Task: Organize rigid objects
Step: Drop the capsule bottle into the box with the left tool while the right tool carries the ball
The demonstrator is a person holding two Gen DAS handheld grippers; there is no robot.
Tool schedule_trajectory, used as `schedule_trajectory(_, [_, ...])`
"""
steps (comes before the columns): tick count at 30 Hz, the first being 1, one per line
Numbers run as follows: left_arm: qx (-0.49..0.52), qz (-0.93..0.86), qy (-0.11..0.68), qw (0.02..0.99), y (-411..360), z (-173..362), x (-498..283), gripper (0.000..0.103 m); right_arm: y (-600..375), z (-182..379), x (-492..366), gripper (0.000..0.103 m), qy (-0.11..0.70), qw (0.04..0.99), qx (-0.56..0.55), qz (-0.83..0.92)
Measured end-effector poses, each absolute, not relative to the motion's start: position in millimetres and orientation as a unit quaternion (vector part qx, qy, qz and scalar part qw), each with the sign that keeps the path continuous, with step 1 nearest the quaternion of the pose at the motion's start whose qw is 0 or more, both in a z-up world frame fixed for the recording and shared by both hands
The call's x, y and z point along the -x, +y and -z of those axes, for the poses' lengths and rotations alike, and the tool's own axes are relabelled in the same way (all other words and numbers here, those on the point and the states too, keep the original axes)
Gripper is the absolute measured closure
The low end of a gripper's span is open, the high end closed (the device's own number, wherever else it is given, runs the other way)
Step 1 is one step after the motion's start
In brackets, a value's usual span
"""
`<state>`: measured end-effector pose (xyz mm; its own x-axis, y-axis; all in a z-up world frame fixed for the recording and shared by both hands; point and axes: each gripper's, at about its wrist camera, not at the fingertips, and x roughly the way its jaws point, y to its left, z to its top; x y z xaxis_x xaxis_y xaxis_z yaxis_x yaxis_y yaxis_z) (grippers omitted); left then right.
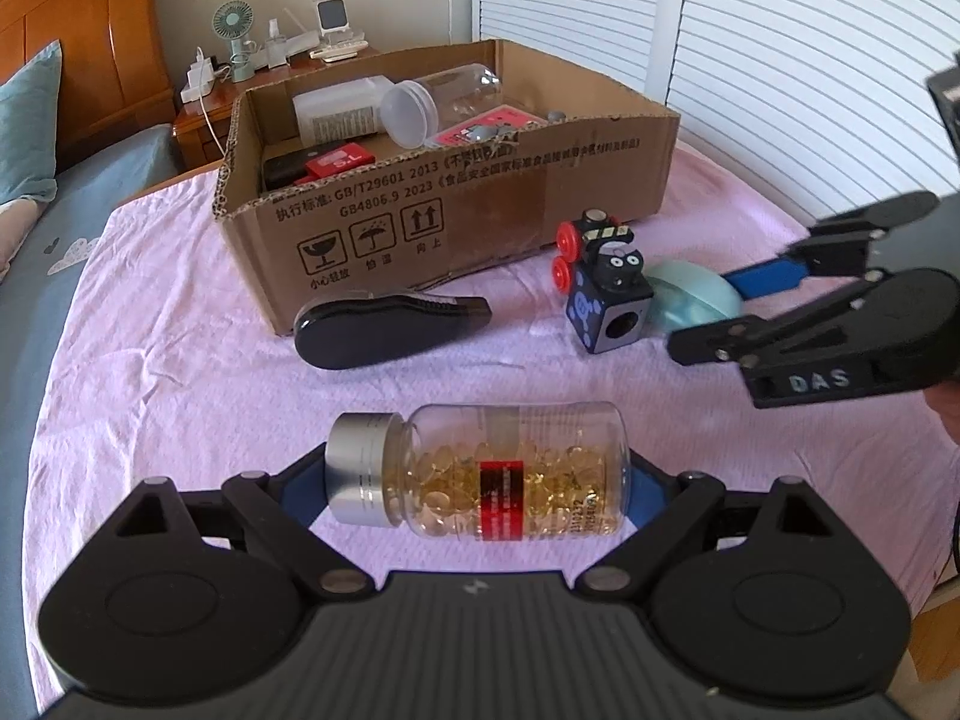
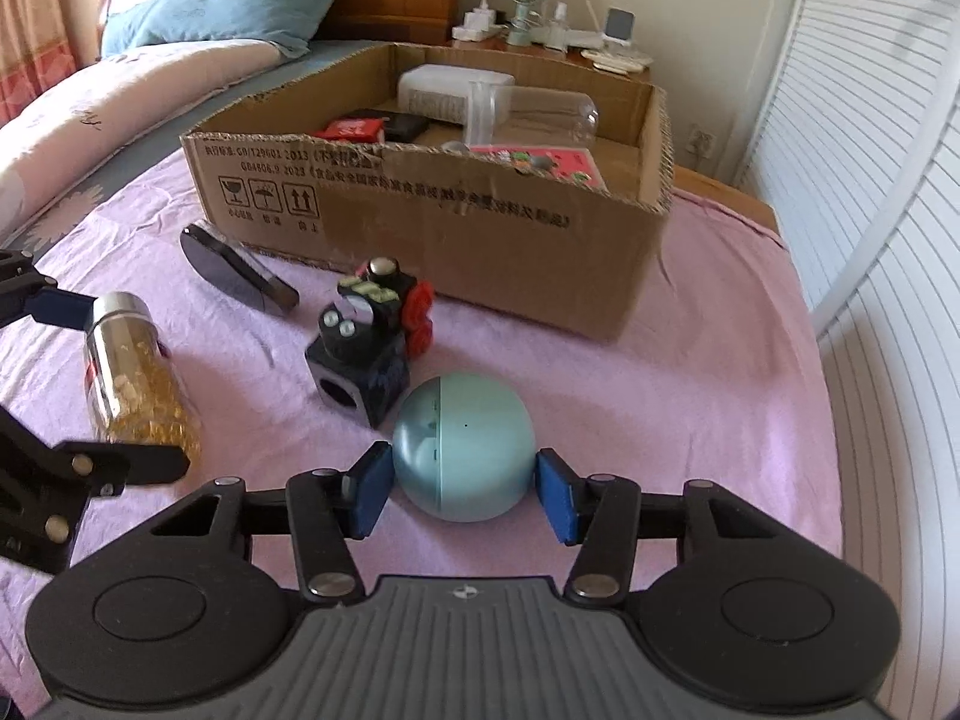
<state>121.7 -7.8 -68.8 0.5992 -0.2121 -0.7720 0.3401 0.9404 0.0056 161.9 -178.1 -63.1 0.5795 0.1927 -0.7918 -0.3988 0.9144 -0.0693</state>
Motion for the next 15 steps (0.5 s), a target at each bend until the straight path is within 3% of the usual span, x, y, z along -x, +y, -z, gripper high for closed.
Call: schedule_trajectory(15, [-0.057,0.132,0.421,0.896,-10,69,-123,0.009,-182,65,-164,0.043,0.423,0.883,0.113,-0.171])
